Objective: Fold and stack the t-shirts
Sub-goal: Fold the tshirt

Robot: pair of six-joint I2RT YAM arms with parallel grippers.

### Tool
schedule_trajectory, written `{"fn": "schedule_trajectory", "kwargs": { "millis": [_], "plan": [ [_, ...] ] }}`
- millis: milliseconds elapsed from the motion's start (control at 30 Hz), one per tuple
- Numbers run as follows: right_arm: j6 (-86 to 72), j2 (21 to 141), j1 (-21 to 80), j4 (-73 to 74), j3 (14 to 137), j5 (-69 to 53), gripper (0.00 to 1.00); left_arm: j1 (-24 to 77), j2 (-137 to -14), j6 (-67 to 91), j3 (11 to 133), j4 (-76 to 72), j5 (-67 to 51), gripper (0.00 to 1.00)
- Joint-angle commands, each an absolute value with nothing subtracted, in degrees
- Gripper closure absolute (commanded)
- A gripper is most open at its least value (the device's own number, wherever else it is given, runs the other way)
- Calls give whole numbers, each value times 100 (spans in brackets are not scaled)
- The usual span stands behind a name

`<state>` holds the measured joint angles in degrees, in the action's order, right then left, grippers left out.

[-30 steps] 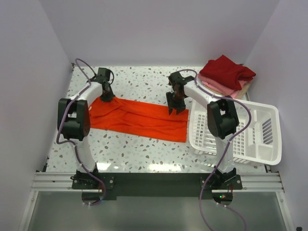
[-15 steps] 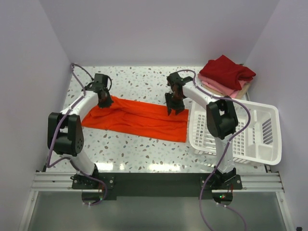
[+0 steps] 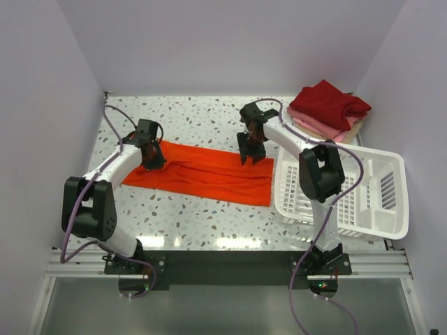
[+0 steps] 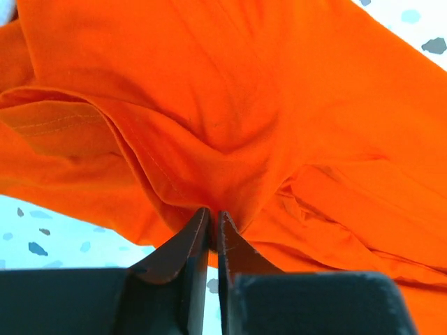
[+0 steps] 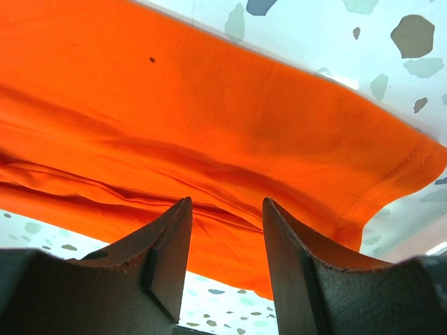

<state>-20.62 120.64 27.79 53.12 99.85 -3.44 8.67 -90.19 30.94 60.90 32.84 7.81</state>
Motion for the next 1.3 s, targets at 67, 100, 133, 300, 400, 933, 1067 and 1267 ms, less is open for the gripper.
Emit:
{"fn": "schedule_trajectory", "kwargs": {
  "millis": [67,100,133,300,400,933,1067,1267],
  "plan": [
    [-2215,11979,2839,5370,10248,-202,51,914,-8491,3103,5915,3568,668,76],
    [-2224,12014,2848,5379,10283,-202,51,914,-8455,3094,5898,3603,668,65],
    [-2232,12023,2856,5396,10309,-202,50,914,-8394,3076,5889,3691,668,59],
    [-2267,12146,2891,5440,10441,-193,50,905,-8253,3032,6029,3797,598,41],
    [-2303,12146,2900,5458,10459,-202,50,896,-8472,2980,6406,3771,825,39],
    [-2285,12190,2971,5511,10512,-272,50,18,-10010,2584,7277,3147,1327,43],
    [-2268,12225,2962,5528,10538,-290,50,0,-10230,2566,7383,3155,1354,43],
    [-2241,12278,2962,5555,10556,-299,49,0,-10397,2479,7418,3226,1362,47]
  ]
}}
